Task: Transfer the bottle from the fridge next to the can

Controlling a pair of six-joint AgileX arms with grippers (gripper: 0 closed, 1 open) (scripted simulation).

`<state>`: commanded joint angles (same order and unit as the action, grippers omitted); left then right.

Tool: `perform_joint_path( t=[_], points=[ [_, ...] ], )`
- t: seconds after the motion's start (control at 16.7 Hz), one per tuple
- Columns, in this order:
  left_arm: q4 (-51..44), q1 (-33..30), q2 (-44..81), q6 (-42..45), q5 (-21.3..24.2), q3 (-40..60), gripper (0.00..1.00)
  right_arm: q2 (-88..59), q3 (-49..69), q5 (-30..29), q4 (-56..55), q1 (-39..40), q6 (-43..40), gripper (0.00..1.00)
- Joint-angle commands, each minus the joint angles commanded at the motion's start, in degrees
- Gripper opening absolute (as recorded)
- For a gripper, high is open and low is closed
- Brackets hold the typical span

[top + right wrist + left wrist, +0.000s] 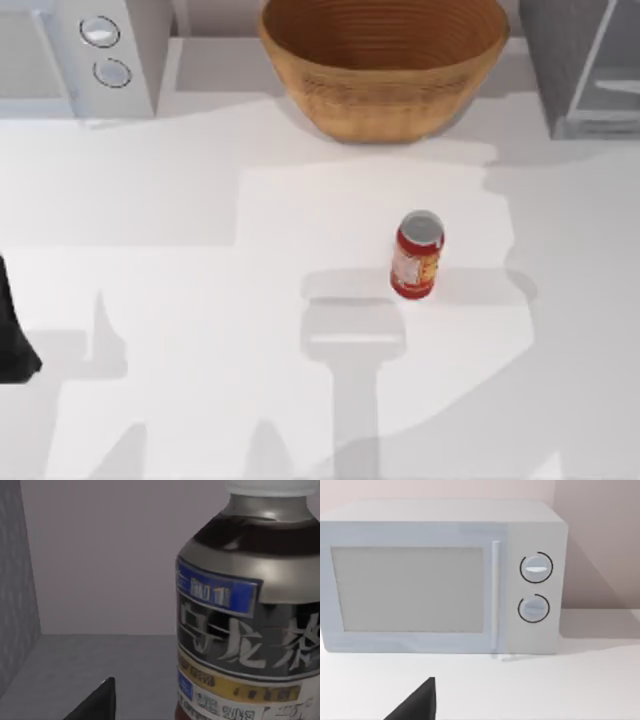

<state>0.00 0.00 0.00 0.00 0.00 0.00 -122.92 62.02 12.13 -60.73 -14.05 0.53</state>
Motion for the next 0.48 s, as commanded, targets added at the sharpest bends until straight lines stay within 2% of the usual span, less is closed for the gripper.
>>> perform_joint_path(
  t=[0.48],
  points=[
    [0.00, 0.00, 0.00, 0.00, 0.00, 0.00, 1.00, -7.88, 14.70, -1.35, 6.69, 1.17, -0.06, 1.00]
  ],
)
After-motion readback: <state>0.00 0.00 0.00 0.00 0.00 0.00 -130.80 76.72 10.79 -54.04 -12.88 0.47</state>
